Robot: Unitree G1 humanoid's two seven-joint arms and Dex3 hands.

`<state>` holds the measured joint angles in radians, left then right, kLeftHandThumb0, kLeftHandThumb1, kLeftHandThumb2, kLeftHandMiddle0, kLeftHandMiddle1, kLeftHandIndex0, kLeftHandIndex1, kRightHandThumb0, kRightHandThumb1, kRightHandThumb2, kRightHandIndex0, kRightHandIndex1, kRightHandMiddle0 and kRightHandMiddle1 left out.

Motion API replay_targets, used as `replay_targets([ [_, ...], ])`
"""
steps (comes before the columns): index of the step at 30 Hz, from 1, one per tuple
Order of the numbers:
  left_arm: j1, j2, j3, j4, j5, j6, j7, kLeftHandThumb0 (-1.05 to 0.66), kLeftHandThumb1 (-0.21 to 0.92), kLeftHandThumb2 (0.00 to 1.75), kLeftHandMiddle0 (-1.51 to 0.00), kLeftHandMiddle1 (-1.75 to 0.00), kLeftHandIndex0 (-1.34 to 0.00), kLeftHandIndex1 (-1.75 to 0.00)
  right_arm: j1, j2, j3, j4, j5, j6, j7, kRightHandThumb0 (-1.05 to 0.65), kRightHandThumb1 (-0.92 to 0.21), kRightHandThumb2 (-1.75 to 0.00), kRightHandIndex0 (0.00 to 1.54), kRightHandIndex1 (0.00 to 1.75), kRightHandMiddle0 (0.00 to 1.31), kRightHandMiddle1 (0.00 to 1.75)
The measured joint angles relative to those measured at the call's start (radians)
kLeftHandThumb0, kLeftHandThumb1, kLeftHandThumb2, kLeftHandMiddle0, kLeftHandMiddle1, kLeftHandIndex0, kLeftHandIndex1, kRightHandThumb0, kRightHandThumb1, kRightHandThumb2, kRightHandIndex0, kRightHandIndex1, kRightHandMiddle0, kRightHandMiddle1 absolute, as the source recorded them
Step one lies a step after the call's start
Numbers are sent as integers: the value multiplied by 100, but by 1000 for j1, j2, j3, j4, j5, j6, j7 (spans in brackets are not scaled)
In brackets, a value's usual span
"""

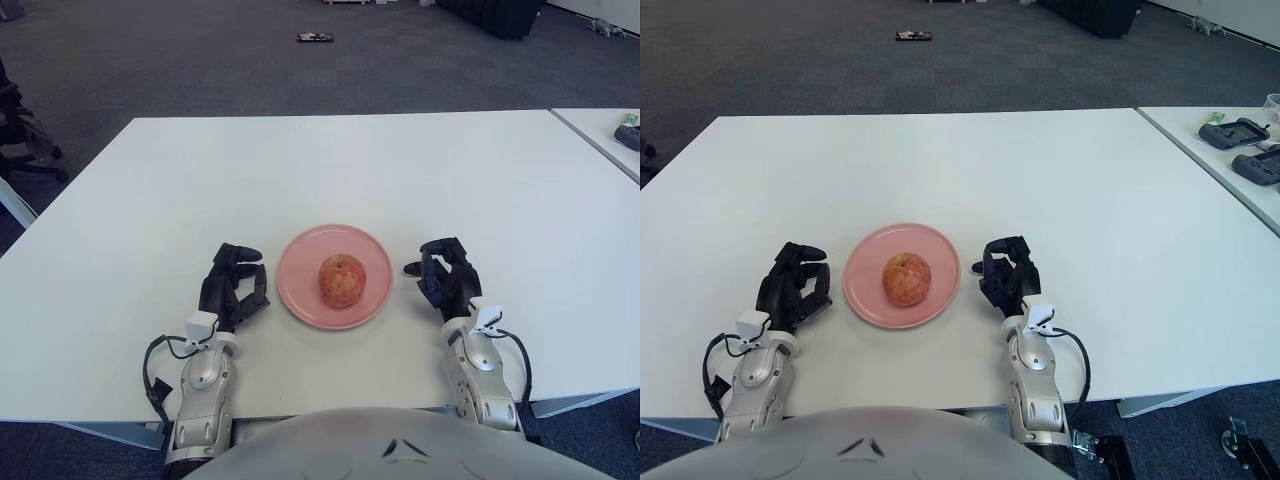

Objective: Put the apple into the plate.

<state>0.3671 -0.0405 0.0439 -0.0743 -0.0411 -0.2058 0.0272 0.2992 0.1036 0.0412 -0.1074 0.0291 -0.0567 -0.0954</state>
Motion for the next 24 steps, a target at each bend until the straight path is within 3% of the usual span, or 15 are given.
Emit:
replay_targets([
  [24,-9,-1,6,25,9,-31,1,-41,55,103,-66,-172,-43,-175,-1,0,0,0,0,-2,0,-38,-69,-85,48,143,33,175],
])
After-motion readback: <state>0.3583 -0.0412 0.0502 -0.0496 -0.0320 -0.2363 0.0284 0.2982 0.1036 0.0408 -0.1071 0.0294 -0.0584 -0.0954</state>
